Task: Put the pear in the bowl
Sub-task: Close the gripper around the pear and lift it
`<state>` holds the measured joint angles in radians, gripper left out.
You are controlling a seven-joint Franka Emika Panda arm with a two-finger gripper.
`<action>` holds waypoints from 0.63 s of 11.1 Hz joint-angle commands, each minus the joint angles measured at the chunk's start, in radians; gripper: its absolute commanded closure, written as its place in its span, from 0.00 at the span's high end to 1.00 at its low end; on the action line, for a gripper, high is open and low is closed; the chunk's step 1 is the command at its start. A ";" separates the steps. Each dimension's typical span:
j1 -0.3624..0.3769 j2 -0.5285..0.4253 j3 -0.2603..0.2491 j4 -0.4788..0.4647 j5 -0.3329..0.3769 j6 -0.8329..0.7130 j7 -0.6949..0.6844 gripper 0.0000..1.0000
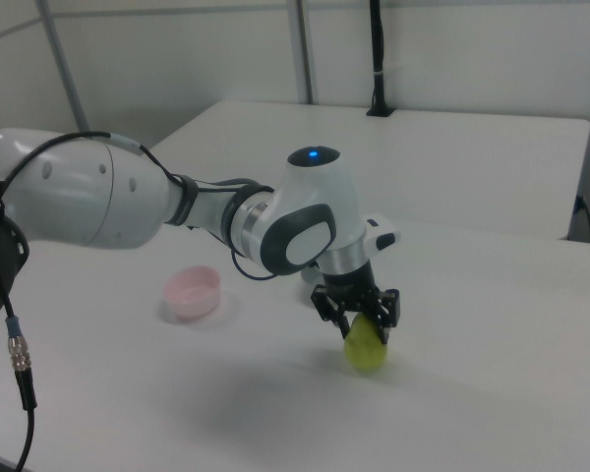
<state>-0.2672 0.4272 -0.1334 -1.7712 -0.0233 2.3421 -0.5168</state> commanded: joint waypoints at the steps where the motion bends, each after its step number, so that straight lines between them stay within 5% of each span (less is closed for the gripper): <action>1: 0.022 -0.021 -0.012 -0.039 0.020 0.010 0.029 0.00; 7: 0.049 -0.198 -0.002 -0.002 0.016 -0.260 0.017 0.00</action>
<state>-0.2537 0.3417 -0.1320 -1.7634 -0.0191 2.1932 -0.5023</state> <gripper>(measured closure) 0.330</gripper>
